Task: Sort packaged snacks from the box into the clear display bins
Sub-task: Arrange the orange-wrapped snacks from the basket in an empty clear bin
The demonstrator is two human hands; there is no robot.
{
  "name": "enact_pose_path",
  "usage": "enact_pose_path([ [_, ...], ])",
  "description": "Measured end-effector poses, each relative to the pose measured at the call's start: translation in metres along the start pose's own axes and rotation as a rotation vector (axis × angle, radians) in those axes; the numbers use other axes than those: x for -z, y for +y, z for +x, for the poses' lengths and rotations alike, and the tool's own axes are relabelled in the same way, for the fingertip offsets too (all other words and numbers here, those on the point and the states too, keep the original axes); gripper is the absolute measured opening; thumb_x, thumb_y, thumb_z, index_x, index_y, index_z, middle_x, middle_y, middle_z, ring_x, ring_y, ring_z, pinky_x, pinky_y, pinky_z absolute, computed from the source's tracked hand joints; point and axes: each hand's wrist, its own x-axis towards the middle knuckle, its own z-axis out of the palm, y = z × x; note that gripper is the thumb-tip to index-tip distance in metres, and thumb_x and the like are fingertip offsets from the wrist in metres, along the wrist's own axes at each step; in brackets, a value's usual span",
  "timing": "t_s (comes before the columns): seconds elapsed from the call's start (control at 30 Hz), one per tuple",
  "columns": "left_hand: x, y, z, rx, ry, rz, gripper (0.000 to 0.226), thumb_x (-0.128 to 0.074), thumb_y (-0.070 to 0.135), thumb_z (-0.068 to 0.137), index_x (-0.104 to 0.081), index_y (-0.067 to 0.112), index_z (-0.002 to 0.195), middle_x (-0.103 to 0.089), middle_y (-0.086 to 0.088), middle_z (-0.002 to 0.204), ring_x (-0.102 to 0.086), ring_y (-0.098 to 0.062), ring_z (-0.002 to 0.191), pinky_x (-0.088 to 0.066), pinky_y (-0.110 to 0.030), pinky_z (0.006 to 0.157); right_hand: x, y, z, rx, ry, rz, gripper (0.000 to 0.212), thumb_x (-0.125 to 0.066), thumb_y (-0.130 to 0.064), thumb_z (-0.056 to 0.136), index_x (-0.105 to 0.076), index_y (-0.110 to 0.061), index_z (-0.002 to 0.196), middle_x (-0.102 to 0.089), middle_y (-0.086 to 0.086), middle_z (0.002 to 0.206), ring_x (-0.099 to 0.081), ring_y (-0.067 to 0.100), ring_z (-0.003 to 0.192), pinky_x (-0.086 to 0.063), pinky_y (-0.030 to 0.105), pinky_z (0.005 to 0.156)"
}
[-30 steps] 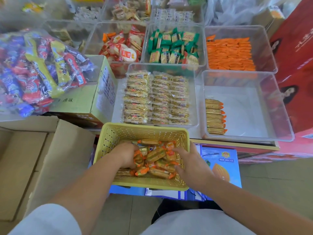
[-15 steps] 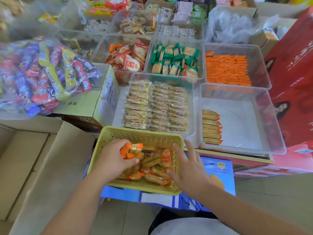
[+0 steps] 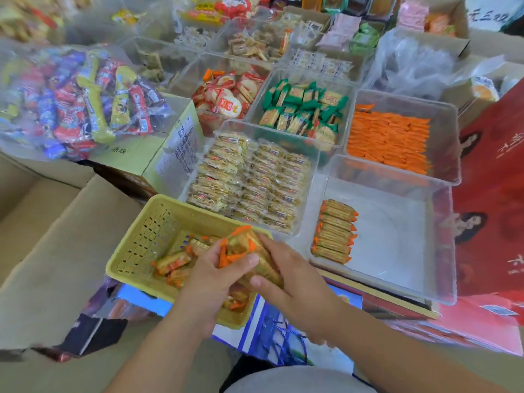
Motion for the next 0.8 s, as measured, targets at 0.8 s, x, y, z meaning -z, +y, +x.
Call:
enact_pose_path([
  [0.8,-0.162,-0.044,0.000,0.052,0.111,-0.078,0.035,-0.091,0.028,0.052,-0.074,0.023,0.082,-0.072,-0.015,0.084,-0.071,-0.028,0.072,-0.061,-0.044,0.066,0.125,0.109,-0.062,-0.159,-0.378,0.631,0.052,-0.047,-0.046,0.095,-0.048,-0.040,0.147,-0.058,-0.018,0.140,-0.053,0.001,0.129,-0.042,0.039,0.112],
])
